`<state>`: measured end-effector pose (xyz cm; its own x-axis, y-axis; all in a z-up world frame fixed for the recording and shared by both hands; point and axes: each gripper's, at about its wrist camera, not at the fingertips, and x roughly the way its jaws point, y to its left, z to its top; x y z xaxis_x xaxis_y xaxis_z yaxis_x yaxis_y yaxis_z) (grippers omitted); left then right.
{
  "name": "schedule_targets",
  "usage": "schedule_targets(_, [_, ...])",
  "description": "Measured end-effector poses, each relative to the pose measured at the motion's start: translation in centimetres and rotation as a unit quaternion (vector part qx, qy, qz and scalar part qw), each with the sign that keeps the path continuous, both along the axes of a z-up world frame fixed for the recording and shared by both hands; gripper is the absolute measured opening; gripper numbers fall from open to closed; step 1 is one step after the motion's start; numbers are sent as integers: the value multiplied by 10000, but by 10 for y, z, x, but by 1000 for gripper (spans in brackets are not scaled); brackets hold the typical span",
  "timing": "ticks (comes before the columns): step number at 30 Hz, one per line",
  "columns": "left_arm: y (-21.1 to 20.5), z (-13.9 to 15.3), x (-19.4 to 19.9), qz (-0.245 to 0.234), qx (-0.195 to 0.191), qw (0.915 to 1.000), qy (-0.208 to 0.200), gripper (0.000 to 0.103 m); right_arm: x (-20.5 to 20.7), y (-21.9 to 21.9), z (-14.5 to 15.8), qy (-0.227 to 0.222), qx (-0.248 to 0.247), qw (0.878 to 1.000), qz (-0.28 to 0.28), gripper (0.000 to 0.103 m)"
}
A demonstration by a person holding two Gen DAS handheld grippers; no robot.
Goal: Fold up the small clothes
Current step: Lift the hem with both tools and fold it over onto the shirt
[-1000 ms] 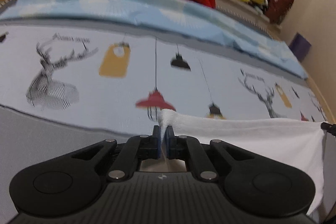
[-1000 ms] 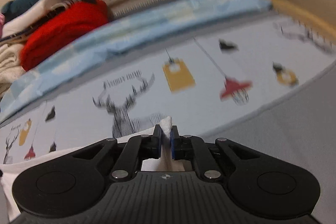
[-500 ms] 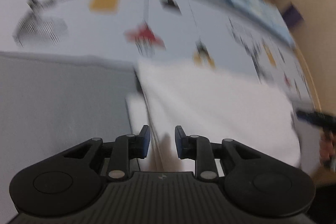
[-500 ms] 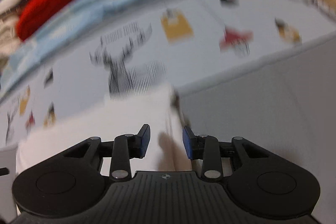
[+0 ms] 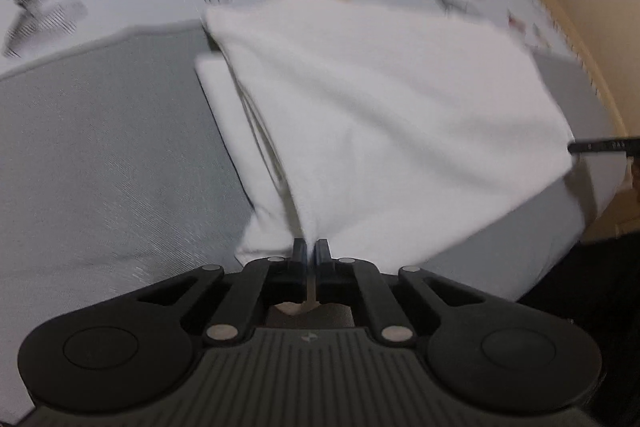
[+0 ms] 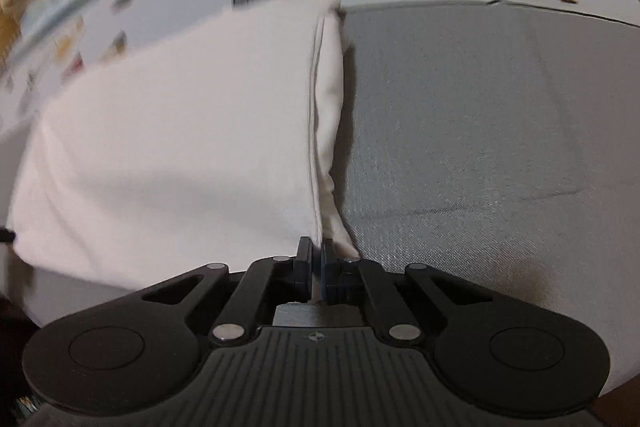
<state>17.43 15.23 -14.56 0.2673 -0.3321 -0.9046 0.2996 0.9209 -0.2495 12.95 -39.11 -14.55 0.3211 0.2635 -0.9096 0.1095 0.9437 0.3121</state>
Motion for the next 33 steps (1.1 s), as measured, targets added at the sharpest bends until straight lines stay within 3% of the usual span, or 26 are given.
schedule_targets(2, [14, 14, -7, 203, -241, 9994, -129, 3, -7, -10, 11, -106, 149, 9995, -245, 3])
schedule_targets(3, [15, 12, -10, 173, -154, 9997, -62, 3, -10, -11, 8, 6, 71, 9996, -287, 3])
schedule_targets(7, [-5, -23, -15, -356, 581, 9955, 665, 5, -7, 5, -23, 805, -416, 9958, 165, 3])
schedule_targets(9, [-10, -30, -18, -505, 1072, 9908, 661, 5, -5, 6, -23, 836, -549, 9949, 144, 10])
schedule_targets(10, [-9, -25, -18, -483, 1077, 9915, 538, 6, -3, 4, -16, 689, -595, 9958, 54, 11])
schedule_targets(13, [-1, 4, -10, -149, 473, 9987, -76, 7, 0, 4, 16, -308, -717, 9969, -68, 17])
schedule_targets(16, [-4, 15, -1, -181, -330, 9991, -183, 7, 5, 7, 12, -382, -110, 9992, 75, 18])
schedule_targets(18, [-15, 1, 3, -380, -102, 9992, 63, 10, 10, 19, -6, -3, -310, 9988, 367, 26])
schedule_targets(20, [-25, -23, 9, -547, 633, 9955, 449, 11, 14, 28, -28, 548, -857, 9930, 601, 31])
schedule_targets(22, [-21, -34, 13, -422, 966, 9920, 699, 21, 16, 27, -33, 705, -1129, 9897, 518, 32])
schedule_targets(25, [-3, -15, 23, 100, 647, 9974, 315, 21, 19, 24, -7, -19, -1227, 9922, 214, 33])
schedule_targets(28, [6, 6, 32, 484, 57, 9987, -152, 22, 28, 20, 11, -734, -877, 9931, -240, 34])
schedule_targets(31, [-13, 7, 41, 346, -180, 9991, -185, 22, 48, 21, 1, -707, -371, 9964, -270, 35])
schedule_targets(33, [-25, -10, 51, 186, 144, 9997, 38, 22, 59, 33, -17, -280, -491, 9983, -108, 36])
